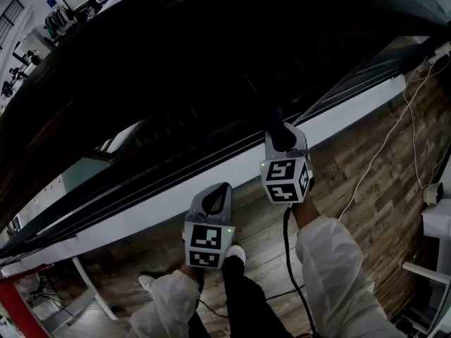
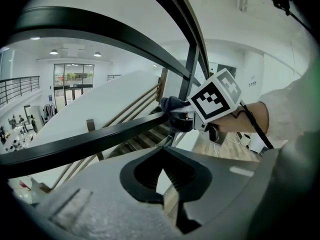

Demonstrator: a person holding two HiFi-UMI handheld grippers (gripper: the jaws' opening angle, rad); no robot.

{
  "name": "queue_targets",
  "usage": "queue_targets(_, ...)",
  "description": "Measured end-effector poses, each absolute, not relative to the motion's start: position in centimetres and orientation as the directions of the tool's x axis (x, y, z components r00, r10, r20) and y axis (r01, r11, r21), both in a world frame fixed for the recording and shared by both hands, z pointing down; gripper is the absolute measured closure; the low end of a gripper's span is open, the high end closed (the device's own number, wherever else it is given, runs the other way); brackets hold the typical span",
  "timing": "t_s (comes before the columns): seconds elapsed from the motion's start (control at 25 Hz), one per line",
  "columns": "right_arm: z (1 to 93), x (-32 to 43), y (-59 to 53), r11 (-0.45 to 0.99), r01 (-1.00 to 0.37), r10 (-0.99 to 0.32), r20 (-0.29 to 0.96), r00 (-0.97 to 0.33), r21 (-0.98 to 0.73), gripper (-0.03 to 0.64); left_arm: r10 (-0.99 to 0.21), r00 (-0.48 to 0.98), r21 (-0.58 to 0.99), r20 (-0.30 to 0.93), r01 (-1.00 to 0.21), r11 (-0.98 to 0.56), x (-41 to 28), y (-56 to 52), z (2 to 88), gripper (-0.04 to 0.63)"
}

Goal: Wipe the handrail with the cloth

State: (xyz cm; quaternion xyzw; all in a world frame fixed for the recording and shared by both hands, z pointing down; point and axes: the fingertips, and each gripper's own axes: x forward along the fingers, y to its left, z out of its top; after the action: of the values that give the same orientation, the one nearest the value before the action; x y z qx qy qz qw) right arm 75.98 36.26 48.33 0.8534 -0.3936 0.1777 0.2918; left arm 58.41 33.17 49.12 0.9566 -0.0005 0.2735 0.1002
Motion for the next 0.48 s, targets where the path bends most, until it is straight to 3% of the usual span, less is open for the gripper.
queue_targets(0.48,48.3,83.8,41.6,-0.566,-0.715,-0.499,0.519,0.694,0.411,0.522,0.077,0.846,0.176,0.527,-0.020,-0.984,62.3,35.1,49.4,0.594)
